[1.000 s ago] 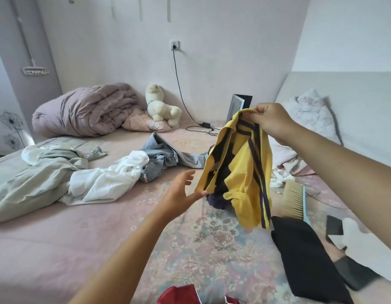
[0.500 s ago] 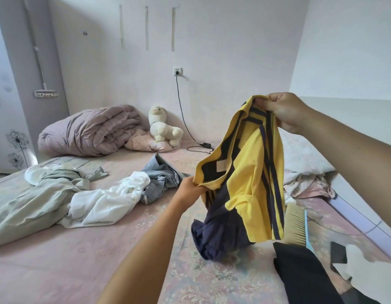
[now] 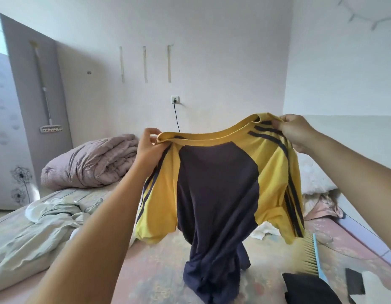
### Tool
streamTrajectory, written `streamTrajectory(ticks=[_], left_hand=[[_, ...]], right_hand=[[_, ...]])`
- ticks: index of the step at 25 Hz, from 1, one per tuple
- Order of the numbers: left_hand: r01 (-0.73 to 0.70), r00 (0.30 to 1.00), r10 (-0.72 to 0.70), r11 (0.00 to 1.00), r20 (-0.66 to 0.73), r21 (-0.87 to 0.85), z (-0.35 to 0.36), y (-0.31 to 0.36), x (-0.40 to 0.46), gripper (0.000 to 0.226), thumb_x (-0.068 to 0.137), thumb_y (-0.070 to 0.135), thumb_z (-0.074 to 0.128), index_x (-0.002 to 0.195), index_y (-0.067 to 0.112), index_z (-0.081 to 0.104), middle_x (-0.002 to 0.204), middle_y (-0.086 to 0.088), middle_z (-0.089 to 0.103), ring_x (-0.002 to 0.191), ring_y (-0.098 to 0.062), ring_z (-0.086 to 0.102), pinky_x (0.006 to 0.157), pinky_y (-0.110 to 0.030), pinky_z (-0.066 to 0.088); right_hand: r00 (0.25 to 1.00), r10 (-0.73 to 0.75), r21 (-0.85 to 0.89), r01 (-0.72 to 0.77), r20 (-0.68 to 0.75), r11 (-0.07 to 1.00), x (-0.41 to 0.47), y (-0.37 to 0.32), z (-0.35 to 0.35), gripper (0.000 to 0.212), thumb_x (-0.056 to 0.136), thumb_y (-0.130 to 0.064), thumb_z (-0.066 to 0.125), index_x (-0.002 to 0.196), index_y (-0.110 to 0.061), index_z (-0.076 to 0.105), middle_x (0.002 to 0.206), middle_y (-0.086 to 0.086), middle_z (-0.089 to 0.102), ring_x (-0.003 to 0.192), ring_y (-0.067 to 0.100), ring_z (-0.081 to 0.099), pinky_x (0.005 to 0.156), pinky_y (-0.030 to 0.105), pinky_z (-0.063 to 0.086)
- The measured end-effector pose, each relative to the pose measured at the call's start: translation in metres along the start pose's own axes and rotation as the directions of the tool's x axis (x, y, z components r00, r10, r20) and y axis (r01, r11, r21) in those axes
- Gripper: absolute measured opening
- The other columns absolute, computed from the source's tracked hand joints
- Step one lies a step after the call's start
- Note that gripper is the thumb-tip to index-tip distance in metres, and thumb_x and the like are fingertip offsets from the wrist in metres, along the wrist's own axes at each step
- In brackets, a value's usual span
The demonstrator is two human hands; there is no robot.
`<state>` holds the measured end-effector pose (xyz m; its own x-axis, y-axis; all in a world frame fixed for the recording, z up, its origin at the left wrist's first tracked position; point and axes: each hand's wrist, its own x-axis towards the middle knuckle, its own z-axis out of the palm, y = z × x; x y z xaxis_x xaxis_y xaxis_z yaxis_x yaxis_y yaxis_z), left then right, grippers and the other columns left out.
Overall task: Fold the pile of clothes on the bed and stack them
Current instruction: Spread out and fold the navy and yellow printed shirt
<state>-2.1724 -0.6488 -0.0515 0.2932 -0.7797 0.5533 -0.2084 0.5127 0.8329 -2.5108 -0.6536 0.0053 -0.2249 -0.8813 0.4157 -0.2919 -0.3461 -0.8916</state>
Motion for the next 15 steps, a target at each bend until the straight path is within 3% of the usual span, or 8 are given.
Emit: streamTrajectory(ticks=[3,6,8,12,14,15], left_hand=[[-0.089,0.996,0.092,0.988,-0.013,0.128,-0.010,0.035,0.022,0.019,0.085,0.015,0.069,0.097,0.016,0.055,0.082,0.005,0.053,0.072,-0.007,0.051,0.059,-0.017,0.044],[-0.200,0.980,0.193,0.938,0.051,0.282,-0.016,0.072,0.040,0.013,0.086,0.014,0.068,0.093,0.011,0.057,0.079,0.003,0.053,0.070,-0.008,0.050,0.060,-0.018,0.043],[-0.228,0.973,0.220,0.914,0.063,0.335,-0.021,0.097,0.051,0.014,0.085,0.015,0.069,0.091,0.009,0.058,0.078,0.000,0.055,0.070,-0.012,0.053,0.060,-0.019,0.044],[-0.190,0.982,0.178,0.894,0.067,0.405,-0.028,0.127,0.060,0.036,0.082,0.027,0.074,0.102,0.007,0.053,0.087,-0.007,0.059,0.076,-0.020,0.059,0.067,-0.032,0.052],[-0.187,0.982,0.162,0.873,0.094,0.450,-0.031,0.130,0.056,0.036,0.082,0.027,0.074,0.100,0.002,0.056,0.087,-0.010,0.060,0.077,-0.023,0.058,0.068,-0.037,0.053],[-0.187,0.982,0.160,0.869,0.098,0.457,-0.033,0.131,0.054,0.033,0.082,0.024,0.074,0.096,-0.002,0.060,0.085,-0.013,0.059,0.076,-0.024,0.057,0.069,-0.040,0.054]], right_hand=[[0.999,-0.036,-0.074,0.033,-0.037,0.997,0.006,-0.015,-0.013,0.028,0.091,-0.023,0.063,0.103,0.003,0.063,0.093,0.012,0.060,0.086,0.024,0.055,0.067,0.031,0.049],[0.996,-0.070,-0.119,0.062,-0.061,0.991,0.011,-0.032,-0.021,0.024,0.090,-0.023,0.064,0.100,-0.001,0.064,0.098,0.013,0.062,0.092,0.026,0.059,0.085,0.041,0.053],[0.991,-0.112,-0.170,0.099,-0.073,0.981,0.017,-0.041,-0.024,0.023,0.092,-0.023,0.061,0.098,-0.001,0.066,0.096,0.013,0.061,0.091,0.028,0.058,0.087,0.042,0.053],[0.956,-0.272,-0.446,0.199,-0.106,0.873,0.022,-0.050,-0.026,0.029,0.096,-0.028,0.055,0.077,-0.007,0.065,0.089,0.012,0.058,0.082,0.028,0.052,0.069,0.032,0.042],[0.958,-0.265,-0.375,0.206,-0.113,0.904,0.020,-0.052,-0.023,0.028,0.098,-0.023,0.052,0.083,-0.005,0.066,0.084,0.012,0.061,0.080,0.028,0.054,0.069,0.030,0.045],[0.970,-0.206,-0.252,0.169,-0.128,0.953,0.020,-0.052,-0.022,0.024,0.097,-0.021,0.053,0.087,-0.004,0.066,0.085,0.012,0.062,0.080,0.028,0.056,0.070,0.032,0.050]])
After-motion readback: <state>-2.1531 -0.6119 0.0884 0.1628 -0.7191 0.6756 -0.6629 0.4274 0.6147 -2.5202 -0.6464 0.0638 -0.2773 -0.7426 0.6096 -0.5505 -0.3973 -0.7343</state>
